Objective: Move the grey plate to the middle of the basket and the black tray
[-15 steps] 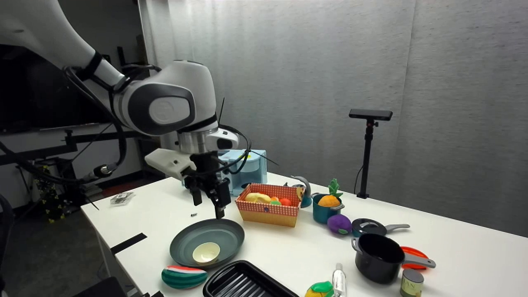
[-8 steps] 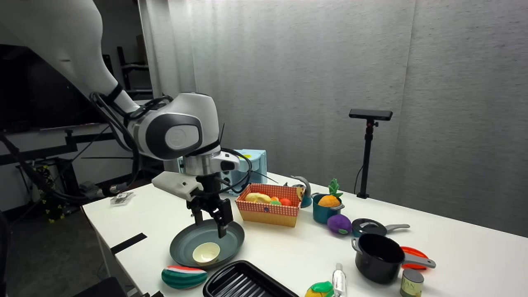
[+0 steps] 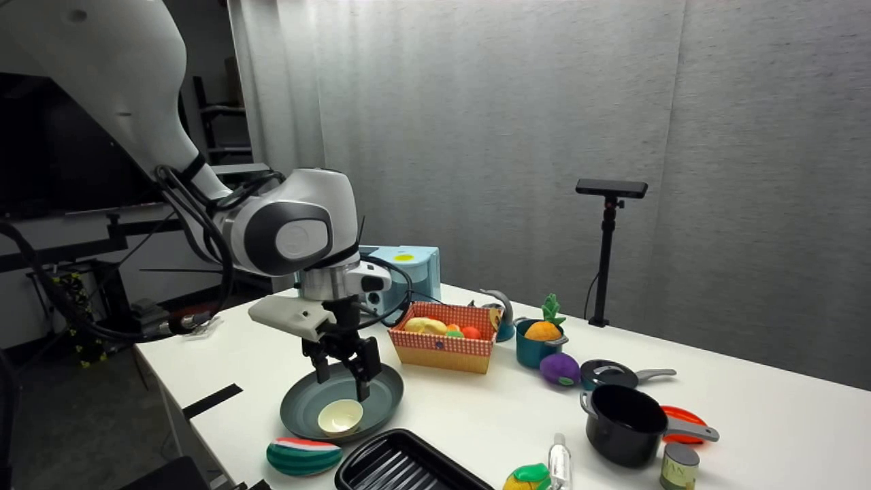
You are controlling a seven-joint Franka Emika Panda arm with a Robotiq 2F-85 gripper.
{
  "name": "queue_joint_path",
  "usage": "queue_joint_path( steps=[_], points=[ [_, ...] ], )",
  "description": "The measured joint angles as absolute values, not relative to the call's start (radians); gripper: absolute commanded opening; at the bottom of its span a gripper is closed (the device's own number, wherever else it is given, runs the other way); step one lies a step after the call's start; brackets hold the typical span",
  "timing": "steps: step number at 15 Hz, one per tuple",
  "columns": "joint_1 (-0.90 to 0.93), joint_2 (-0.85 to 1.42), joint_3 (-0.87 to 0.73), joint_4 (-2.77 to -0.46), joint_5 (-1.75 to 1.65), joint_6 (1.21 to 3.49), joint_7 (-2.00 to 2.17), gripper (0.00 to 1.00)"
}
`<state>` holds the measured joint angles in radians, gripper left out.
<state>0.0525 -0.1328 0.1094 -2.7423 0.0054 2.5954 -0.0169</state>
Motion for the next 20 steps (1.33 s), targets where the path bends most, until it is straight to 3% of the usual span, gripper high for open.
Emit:
queue_joint_path(
  steps=[20],
  points=[
    [0.131,-0.137,0.066,-2.742,0.217,2.610,-0.384,1.00]
  ],
)
